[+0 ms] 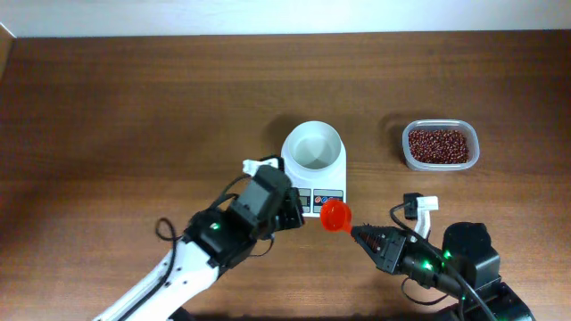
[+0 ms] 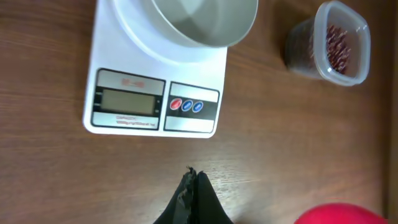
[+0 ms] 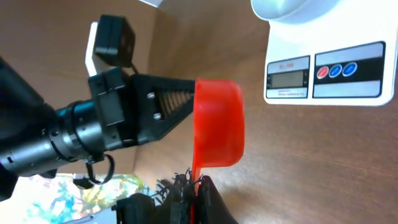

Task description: Scoop and weigh 50g on scale

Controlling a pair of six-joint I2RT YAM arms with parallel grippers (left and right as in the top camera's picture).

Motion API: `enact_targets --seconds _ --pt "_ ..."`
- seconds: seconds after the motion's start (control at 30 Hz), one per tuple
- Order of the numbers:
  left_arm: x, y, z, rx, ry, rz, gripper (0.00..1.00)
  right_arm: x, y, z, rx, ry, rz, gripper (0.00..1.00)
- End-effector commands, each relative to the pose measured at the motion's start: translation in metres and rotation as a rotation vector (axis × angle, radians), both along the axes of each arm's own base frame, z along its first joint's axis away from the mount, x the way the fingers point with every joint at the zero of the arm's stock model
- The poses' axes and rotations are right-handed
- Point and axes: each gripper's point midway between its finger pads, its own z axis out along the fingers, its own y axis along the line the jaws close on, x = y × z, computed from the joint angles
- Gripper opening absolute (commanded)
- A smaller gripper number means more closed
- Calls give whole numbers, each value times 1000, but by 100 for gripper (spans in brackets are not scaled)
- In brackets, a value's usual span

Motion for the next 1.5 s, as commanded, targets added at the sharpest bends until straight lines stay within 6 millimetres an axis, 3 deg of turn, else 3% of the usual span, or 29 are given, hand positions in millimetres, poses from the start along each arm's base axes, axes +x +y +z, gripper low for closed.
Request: enact_targets --seconds 0.0,0.17,0.3,0.4,0.5,0.7,1.13,1.47 --pt "4 -13 -11 54 -40 -73 0 -1 -1 3 9 0 2 4" --pt "11 -22 -18 144 -138 -182 0 4 -5 1 -7 -7 -33 4" --pt "18 -19 -25 198 -163 -170 0 8 -8 0 -21 -12 -61 4" --pt "25 -28 -27 186 -185 -189 0 9 -10 0 -26 -15 -72 4" --pt "29 -40 -33 224 -251 -320 0 13 -13 -1 -38 -20 -97 4" --pt "23 -35 -58 432 -332 -607 0 26 -27 -4 -86 -41 -198 4" --pt "38 -48 -117 476 -291 -648 0 44 -52 -7 -159 -77 -356 4" --pt "43 -54 -120 471 -319 -652 0 44 -53 -7 -162 -78 -363 4"
